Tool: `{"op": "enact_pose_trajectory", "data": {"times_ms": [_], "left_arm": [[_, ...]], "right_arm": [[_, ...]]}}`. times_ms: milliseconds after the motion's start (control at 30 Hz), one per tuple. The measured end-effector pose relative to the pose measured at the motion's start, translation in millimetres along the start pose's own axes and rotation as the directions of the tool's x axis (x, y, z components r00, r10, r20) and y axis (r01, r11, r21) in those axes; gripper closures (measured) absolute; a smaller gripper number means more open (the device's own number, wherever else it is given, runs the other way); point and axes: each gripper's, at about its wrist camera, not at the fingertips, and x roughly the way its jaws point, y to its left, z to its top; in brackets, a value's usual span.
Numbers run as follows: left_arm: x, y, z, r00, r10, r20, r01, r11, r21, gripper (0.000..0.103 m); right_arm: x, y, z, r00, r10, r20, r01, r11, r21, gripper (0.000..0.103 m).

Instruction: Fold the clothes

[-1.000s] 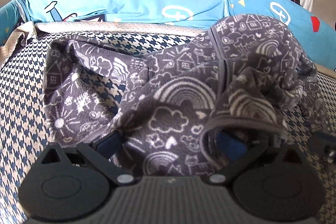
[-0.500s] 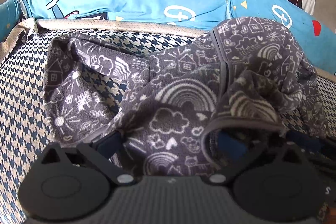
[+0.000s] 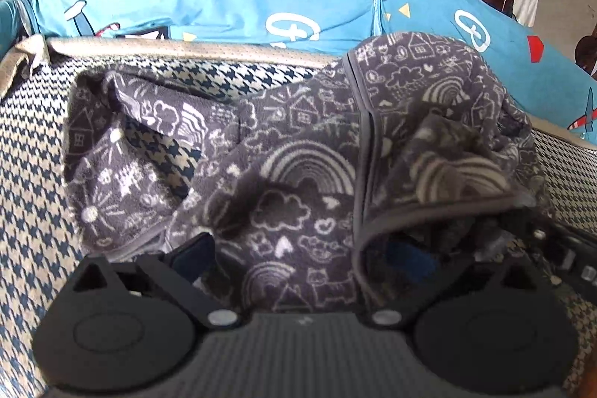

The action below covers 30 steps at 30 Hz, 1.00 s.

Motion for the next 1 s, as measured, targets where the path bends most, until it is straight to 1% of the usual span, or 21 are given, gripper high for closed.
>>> {"op": "enact_pose_trajectory", "data": {"times_ms": [100,167,233,333,400,500,600,667,800,867,933,1000], "left_arm": [[-7,-2,0,0.999,0.022,0.036,-0.022,1.0,0.009,0.0],[-11,-3,0,0.999,0.012,0.053,-0.012,1.0,0.011,0.0],[-16,-4,0,0.998,-0.006,0.067,0.005,1.0,0.014,0.0],[-25,-8,-2,0.994,-0.057,0.088,0.054,0.998,0.037,0.0],[-31,-11,-5,0.99,-0.098,0.101,0.093,0.994,0.055,0.0],[-37,-14,-11,0.982,-0.169,0.085,0.162,0.984,0.077,0.0],[-41,-12,-22,0.969,-0.239,0.06,0.235,0.97,0.068,0.0],[-48,-12,-29,0.962,-0.267,0.063,0.262,0.962,0.076,0.0],[-57,-18,-45,0.954,-0.295,0.053,0.286,0.948,0.14,0.0],[-55,-22,-53,0.957,-0.288,0.037,0.279,0.946,0.163,0.0],[-53,-27,-61,0.963,-0.267,0.022,0.258,0.947,0.191,0.0],[-51,-31,-67,0.965,-0.261,0.002,0.255,0.943,0.213,0.0]], "right_arm": [[-25,1,-5,0.999,-0.016,0.052,0.013,0.999,0.051,0.094],[-43,0,-10,0.995,-0.031,0.092,0.022,0.994,0.103,0.096],[-60,3,-17,0.992,-0.053,0.117,0.038,0.991,0.129,0.096],[-85,9,-27,0.985,-0.09,0.145,0.067,0.986,0.152,0.096],[-100,14,-34,0.983,-0.111,0.149,0.085,0.981,0.175,0.096],[-121,23,-43,0.977,-0.155,0.145,0.124,0.971,0.203,0.096],[-141,28,-50,0.965,-0.216,0.147,0.185,0.962,0.202,0.096],[-151,28,-53,0.958,-0.252,0.136,0.219,0.951,0.22,0.096],[-165,27,-61,0.952,-0.291,0.099,0.255,0.927,0.275,0.096],[-165,26,-68,0.942,-0.328,0.065,0.299,0.914,0.275,0.096],[-157,21,-80,0.928,-0.373,0.022,0.354,0.896,0.269,0.096],[-146,16,-91,0.916,-0.399,-0.035,0.395,0.885,0.248,0.095]]}}
